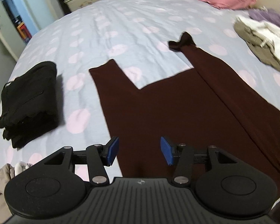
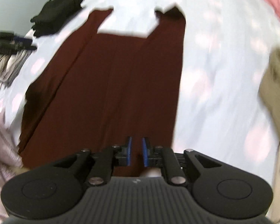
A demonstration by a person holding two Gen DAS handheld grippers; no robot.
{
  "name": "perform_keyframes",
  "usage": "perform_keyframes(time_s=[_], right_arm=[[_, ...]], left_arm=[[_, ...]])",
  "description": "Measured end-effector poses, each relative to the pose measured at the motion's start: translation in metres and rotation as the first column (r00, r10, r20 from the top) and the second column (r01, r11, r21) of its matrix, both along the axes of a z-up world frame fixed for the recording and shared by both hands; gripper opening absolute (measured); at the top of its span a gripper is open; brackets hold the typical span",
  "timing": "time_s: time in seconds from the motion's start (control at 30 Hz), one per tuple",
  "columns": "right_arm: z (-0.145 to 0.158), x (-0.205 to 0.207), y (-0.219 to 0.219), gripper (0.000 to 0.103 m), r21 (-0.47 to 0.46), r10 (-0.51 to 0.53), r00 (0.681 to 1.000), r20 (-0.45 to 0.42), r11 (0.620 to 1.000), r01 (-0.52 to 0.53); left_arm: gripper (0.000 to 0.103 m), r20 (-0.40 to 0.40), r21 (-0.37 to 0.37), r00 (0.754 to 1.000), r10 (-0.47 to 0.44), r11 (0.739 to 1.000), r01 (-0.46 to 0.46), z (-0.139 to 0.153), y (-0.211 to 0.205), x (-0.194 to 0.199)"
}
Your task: Fold clothes
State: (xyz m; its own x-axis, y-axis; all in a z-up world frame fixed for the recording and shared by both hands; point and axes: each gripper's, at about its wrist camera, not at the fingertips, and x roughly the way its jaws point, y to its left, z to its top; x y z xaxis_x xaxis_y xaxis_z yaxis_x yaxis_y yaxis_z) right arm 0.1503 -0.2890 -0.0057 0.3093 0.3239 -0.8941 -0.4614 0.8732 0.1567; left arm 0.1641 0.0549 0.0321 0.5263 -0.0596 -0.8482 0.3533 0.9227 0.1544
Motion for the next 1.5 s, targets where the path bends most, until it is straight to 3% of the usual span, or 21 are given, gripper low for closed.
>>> perform_keyframes(time_s=[0.17,0.33,0.4,0.47,0.53,0.73,0.9,1.03,1.1,1.13,1.17,1.3,1.5], right_arm=[[0.009,0.068,0.019,0.022,-0.114,0.117,0.985,0.124,0.988,-0.103],[0.009,0.128,0.055,0.022,-0.212,0.213,0.959,0.188,0.962,-0.172],[0.008,0.149,0.067,0.025,-0.233,0.262,0.939,0.223,0.95,-0.21],[0.003,0.175,0.091,0.037,-0.277,0.34,0.904,0.258,0.923,-0.268],[-0.005,0.198,0.114,0.039,-0.332,0.425,0.861,0.28,0.884,-0.329],[-0.034,0.249,0.157,0.039,-0.472,0.571,0.783,0.248,0.777,-0.417],[-0.055,0.27,0.175,0.042,-0.551,0.644,0.749,0.155,0.686,-0.476],[-0.063,0.269,0.184,0.044,-0.539,0.677,0.726,0.121,0.659,-0.525],[-0.069,0.275,0.186,0.038,-0.568,0.655,0.748,0.11,0.659,-0.494],[-0.071,0.277,0.187,0.014,-0.58,0.643,0.758,0.107,0.66,-0.478],[-0.068,0.28,0.186,0.007,-0.575,0.626,0.771,0.115,0.675,-0.462],[-0.046,0.288,0.18,0.006,-0.537,0.569,0.804,0.171,0.738,-0.408],[0.017,0.3,0.159,0.005,-0.435,0.444,0.843,0.303,0.852,-0.292]], left_arm=[[0.047,-0.004,-0.033,0.999,0.043,0.999,-0.043,-0.011,0.016,0.018],[0.047,-0.039,-0.046,0.996,0.082,0.995,-0.084,-0.022,0.017,0.047],[0.047,-0.047,-0.047,0.995,0.089,0.995,-0.091,-0.025,0.02,0.054],[0.047,-0.055,-0.043,0.994,0.097,0.994,-0.099,-0.029,0.025,0.058],[0.047,-0.07,-0.039,0.991,0.114,0.992,-0.116,-0.035,0.03,0.063],[0.047,-0.122,-0.023,0.98,0.157,0.987,-0.16,-0.05,0.047,0.07],[0.047,-0.155,-0.018,0.976,0.156,0.987,-0.16,-0.057,0.053,0.073],[0.047,-0.148,-0.021,0.98,0.136,0.99,-0.141,-0.056,0.052,0.074],[0.047,-0.142,-0.024,0.982,0.123,0.991,-0.128,-0.054,0.051,0.073],[0.047,-0.141,-0.026,0.983,0.119,0.992,-0.124,-0.053,0.05,0.073],[0.047,-0.142,-0.028,0.983,0.118,0.992,-0.124,-0.053,0.05,0.074],[0.047,-0.138,-0.028,0.983,0.12,0.992,-0.125,-0.051,0.05,0.073],[0.047,-0.125,-0.032,0.984,0.129,0.991,-0.134,-0.047,0.052,0.073]])
